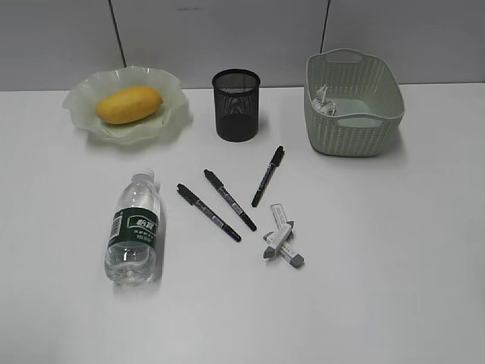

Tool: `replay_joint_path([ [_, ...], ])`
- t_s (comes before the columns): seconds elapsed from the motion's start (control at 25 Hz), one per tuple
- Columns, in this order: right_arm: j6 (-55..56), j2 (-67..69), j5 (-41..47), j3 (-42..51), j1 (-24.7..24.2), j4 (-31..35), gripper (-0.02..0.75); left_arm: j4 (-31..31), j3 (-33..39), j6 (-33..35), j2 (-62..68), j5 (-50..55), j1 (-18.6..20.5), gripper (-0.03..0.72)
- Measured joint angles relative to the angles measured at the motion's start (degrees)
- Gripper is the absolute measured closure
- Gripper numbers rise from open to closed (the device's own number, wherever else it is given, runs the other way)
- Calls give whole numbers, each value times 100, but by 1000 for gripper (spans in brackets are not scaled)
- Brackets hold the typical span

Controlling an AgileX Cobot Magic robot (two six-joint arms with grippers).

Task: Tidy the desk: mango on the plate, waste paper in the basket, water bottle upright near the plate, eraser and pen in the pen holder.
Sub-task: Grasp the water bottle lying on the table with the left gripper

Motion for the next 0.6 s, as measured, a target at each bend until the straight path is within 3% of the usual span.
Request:
replay_joint_path([
  [0.36,174,-2193,-145,2307,0,0,175,28,-771,-25,1913,-200,-959,153],
  [0.6,622,-3539,-145,2750,0,0,175,28,-1366,-97,3645,-207,-1067,157],
])
